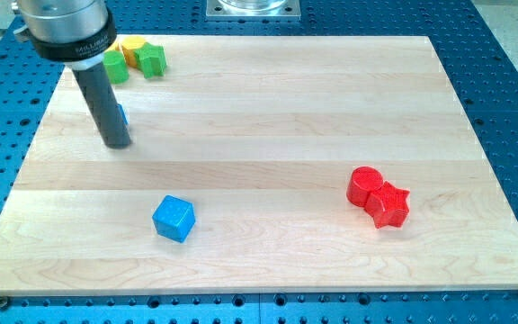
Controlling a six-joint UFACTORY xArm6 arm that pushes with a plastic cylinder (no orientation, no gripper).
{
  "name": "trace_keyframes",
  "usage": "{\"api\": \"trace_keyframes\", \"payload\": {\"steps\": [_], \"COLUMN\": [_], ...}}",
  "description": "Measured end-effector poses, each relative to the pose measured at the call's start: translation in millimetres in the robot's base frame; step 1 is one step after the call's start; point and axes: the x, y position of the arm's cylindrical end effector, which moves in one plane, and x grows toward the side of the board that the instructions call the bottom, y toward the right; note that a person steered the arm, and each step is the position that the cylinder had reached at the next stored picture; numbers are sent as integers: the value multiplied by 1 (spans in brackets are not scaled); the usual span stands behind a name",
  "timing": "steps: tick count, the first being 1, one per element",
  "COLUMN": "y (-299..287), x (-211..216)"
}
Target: Move the triangle below the green circle
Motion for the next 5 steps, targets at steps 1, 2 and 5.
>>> {"api": "trace_keyframes", "payload": {"steps": [1,2,5], "y": [-6,-8,-25], "x": [-37,-38,-33]}}
